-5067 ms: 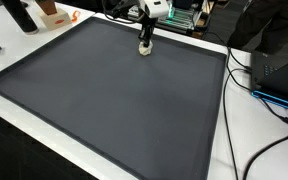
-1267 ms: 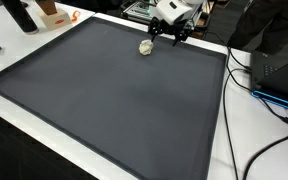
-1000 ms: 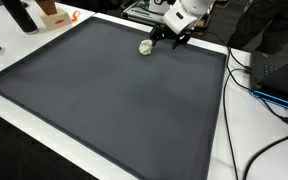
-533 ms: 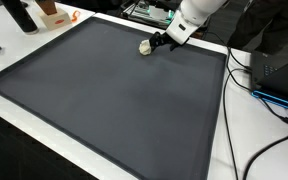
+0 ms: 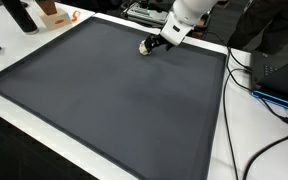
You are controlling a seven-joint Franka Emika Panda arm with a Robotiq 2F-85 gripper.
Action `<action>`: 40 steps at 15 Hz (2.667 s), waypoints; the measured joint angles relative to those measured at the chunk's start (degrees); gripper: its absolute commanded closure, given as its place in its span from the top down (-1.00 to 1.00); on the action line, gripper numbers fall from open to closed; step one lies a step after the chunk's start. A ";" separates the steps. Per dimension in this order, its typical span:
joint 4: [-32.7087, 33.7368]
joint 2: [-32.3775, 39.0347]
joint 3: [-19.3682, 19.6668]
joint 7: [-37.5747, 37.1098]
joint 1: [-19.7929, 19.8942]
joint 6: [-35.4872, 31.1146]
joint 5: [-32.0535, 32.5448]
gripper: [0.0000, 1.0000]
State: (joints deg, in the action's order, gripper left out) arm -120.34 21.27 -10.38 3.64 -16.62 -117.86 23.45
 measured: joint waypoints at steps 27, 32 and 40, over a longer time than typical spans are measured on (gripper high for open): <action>-5.54 -3.13 8.81 -24.42 11.56 -11.74 -30.85 1.00; -10.86 -6.67 10.06 -26.27 14.08 -13.91 -38.86 1.00; -19.71 -13.09 11.87 -26.13 17.76 -17.46 -48.74 1.00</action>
State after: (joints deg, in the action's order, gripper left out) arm -140.04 8.17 1.49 -22.49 1.15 -135.31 -25.29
